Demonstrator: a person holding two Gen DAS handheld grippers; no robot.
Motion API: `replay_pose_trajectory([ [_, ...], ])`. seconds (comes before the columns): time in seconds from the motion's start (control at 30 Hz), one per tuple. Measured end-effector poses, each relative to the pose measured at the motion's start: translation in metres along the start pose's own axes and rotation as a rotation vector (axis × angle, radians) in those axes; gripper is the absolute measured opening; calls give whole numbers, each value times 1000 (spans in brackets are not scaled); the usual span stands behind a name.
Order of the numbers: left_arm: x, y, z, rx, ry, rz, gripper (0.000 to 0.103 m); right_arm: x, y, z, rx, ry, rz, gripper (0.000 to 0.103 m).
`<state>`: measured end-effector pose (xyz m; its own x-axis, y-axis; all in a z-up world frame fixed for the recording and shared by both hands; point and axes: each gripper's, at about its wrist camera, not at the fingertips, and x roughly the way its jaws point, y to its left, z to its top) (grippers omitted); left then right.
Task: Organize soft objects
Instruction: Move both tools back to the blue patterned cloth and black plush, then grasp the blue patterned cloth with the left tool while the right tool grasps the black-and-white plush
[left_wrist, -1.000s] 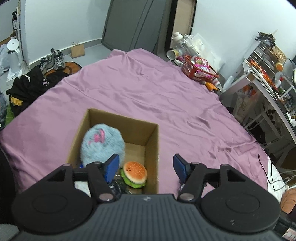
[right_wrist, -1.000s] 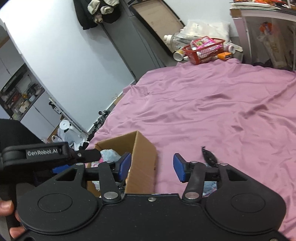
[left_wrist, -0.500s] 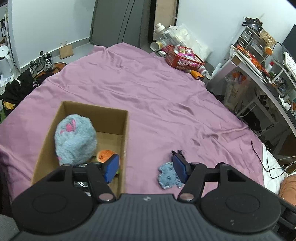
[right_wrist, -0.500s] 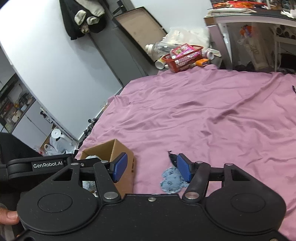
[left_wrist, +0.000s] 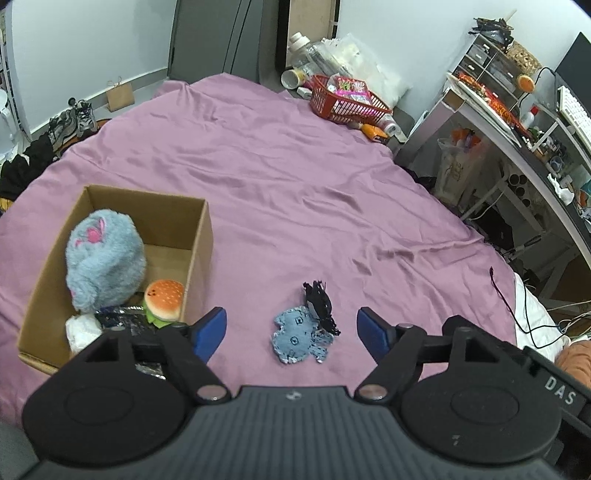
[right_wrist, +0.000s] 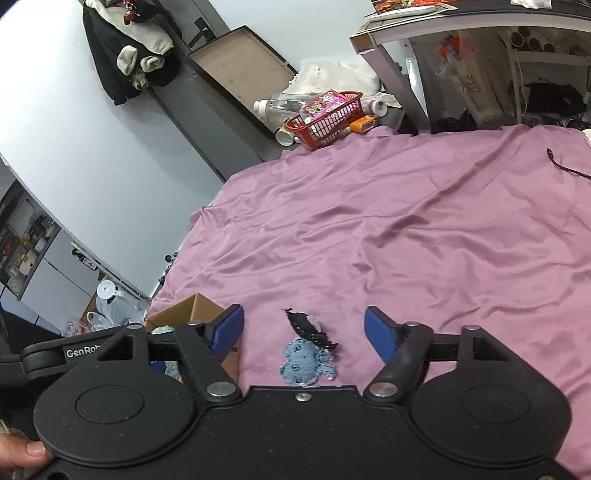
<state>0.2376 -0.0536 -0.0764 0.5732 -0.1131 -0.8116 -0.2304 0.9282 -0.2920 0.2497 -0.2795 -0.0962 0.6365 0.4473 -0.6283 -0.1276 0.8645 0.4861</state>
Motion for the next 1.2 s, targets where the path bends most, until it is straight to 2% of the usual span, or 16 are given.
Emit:
replay_pose_trajectory([
  [0.13, 12, -1, -3, -23, 10, -1, 76, 5, -10, -1, 33, 9, -10, 74],
  [0.27, 26, 1, -7, -55, 22, 28, 76, 13, -15, -2, 44, 32, -17, 74],
  [0.57, 65, 9, -14, -100, 60, 9, 72, 40, -18, -5, 69, 99, -6, 68],
  [0.67, 80, 12, -15, -117, 84, -5, 66, 51, -21, -4, 90, 123, 5, 65],
  [0.8, 101, 21, -16, -172, 126, -25, 48, 68, -25, -4, 118, 169, 14, 57],
  [1.13, 152, 31, -20, -290, 236, -45, 45, 99, -39, -3, 213, 233, 61, 55],
  [1.17, 153, 32, -20, -296, 226, -41, 31, 102, -39, -2, 213, 238, 57, 55],
  [1.2, 154, 33, -19, -305, 226, -38, 29, 105, -38, -3, 213, 242, 55, 55],
])
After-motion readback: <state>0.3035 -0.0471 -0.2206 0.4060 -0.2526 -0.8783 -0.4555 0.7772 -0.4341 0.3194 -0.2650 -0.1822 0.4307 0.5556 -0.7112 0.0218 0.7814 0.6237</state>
